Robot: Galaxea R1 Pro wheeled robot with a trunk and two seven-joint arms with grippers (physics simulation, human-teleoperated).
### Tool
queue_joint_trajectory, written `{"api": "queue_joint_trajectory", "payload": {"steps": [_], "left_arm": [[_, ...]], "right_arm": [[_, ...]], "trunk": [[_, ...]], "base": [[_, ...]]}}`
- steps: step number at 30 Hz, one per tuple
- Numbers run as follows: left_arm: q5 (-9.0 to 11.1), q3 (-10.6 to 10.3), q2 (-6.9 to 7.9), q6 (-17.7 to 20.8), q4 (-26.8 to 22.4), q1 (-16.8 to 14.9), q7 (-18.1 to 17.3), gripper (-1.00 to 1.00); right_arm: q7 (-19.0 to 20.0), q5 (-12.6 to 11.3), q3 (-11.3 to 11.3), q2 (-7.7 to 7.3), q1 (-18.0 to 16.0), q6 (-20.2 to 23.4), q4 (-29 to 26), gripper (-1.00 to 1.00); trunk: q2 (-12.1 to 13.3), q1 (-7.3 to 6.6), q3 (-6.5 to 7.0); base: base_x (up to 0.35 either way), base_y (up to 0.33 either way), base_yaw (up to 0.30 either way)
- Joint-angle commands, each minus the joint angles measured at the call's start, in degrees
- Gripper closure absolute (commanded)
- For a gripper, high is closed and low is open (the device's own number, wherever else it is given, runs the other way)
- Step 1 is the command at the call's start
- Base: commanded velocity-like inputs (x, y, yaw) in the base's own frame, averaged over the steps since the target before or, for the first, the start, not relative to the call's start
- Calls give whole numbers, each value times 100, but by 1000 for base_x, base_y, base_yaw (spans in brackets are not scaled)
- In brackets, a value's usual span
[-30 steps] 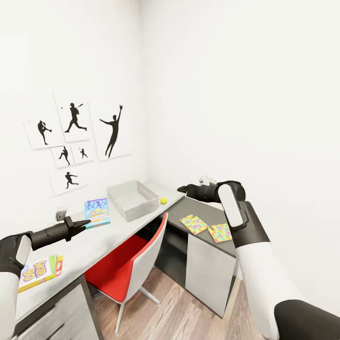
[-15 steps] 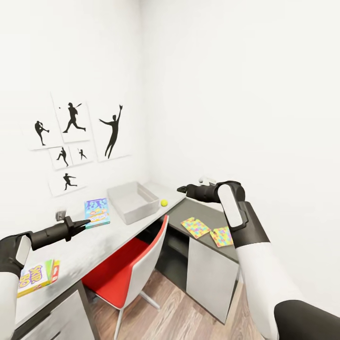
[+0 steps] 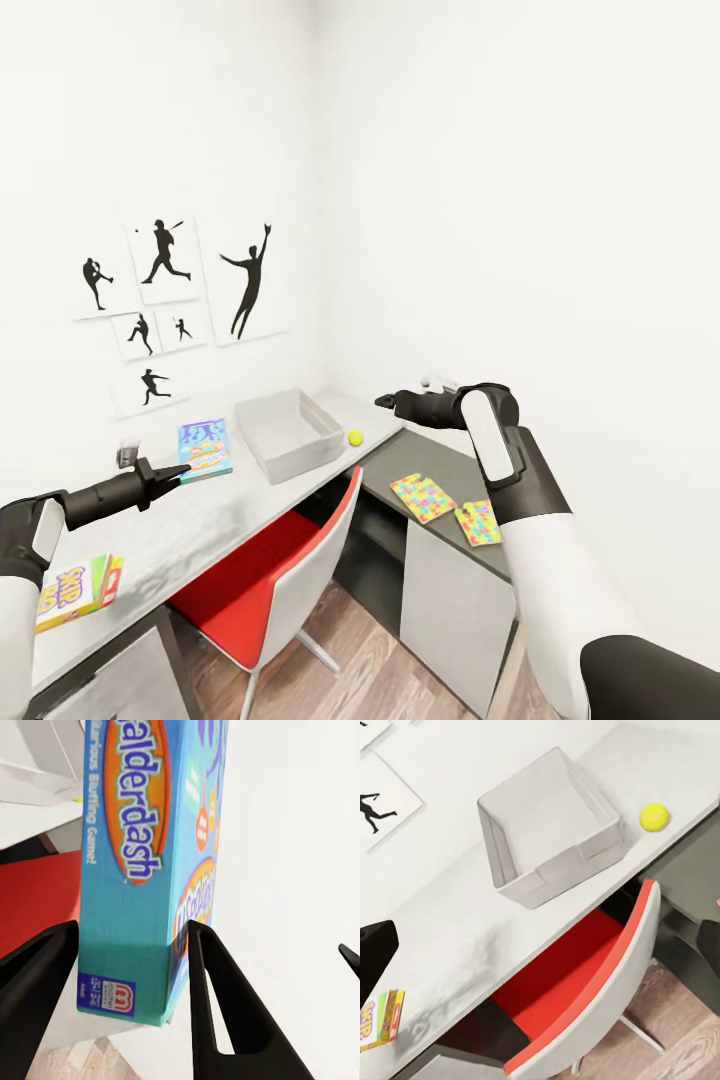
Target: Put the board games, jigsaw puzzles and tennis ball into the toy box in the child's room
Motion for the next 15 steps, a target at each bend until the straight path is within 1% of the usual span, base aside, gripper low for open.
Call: {"api": "queue_joint_trajectory", "payload": {"steps": [1, 9, 15], "left_arm": [[14, 10, -1, 43, 2, -4, -4, 100], [10, 10, 0, 43, 2, -4, -6, 100], [10, 10, 0, 42, 2, -4, -6, 100]], "right_arm": [[-60, -60, 3, -1, -1, 13, -5, -100], [-60, -65, -1, -12, -1, 13, -73, -100], [-60, -75, 18, -7, -1, 26, -144, -100]], "trunk": [[-4, 4, 2], [-4, 4, 32], [-4, 4, 25]], "base": [[164, -209, 243], [165, -186, 244], [165, -171, 58]]}}
